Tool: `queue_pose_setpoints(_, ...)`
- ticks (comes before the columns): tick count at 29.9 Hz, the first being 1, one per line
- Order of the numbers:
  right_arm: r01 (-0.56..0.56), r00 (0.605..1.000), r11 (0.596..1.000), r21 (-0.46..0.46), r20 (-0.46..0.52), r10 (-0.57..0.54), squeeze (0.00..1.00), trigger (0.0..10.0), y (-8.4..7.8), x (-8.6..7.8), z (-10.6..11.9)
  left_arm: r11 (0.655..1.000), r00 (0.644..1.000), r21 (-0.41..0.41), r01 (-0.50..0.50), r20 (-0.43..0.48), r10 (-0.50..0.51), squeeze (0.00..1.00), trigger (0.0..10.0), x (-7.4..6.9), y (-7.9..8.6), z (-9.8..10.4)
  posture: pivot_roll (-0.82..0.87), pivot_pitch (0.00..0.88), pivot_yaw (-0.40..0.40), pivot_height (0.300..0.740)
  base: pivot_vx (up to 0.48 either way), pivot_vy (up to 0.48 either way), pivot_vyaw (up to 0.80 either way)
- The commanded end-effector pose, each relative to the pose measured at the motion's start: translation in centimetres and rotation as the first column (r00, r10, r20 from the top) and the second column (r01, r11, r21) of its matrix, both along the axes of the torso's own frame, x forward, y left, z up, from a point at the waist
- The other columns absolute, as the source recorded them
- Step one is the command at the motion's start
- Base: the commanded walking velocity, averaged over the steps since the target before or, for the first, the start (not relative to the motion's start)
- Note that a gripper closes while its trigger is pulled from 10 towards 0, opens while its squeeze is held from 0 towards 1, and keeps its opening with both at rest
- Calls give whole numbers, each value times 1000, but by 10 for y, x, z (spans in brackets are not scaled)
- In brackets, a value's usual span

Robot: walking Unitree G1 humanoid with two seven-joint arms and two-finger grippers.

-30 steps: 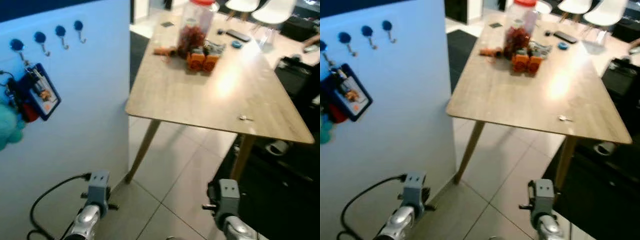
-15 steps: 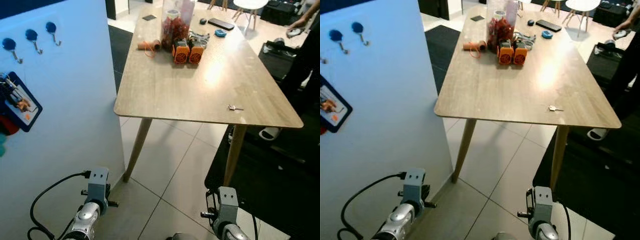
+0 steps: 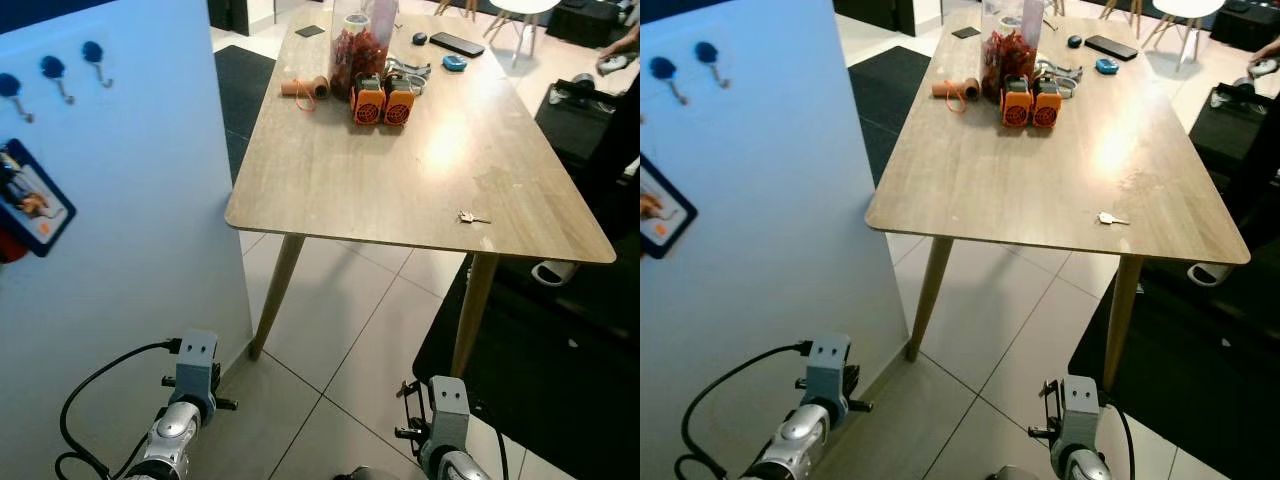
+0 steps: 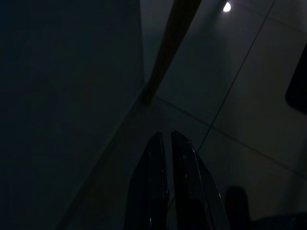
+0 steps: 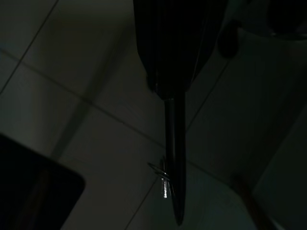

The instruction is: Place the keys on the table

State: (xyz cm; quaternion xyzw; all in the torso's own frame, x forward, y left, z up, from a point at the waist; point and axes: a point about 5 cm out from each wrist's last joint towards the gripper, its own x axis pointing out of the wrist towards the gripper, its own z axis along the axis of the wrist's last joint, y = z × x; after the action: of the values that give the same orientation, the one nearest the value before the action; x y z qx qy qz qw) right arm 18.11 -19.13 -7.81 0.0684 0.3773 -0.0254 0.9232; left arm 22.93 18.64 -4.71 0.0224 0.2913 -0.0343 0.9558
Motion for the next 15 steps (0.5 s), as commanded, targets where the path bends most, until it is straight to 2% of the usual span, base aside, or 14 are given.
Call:
queue_pose_setpoints(1, 9, 1000, 1000, 2, -5, -9, 0, 10000, -1, -2, -1, 1000, 1000, 1, 8, -21, -8, 0, 10000, -3, 0, -3, 73, 46, -17, 740, 0, 0, 0)
queue_pose_setpoints(10, 1, 1000, 1000, -5, -10, -1, 0, 10000, -2, -4, -2, 999, 999, 21, 38, -25, -38, 0, 10000, -4, 0, -3, 70, 38, -19, 740, 0, 0, 0)
queue_pose_setpoints(15, -2, 1000, 1000, -8, -13, 2, 0, 10000, -4, -5, -2, 997, 997, 34, 67, -45, -65, 0, 10000, -5, -4, -5, 66, 33, -15, 740, 0, -458, 0)
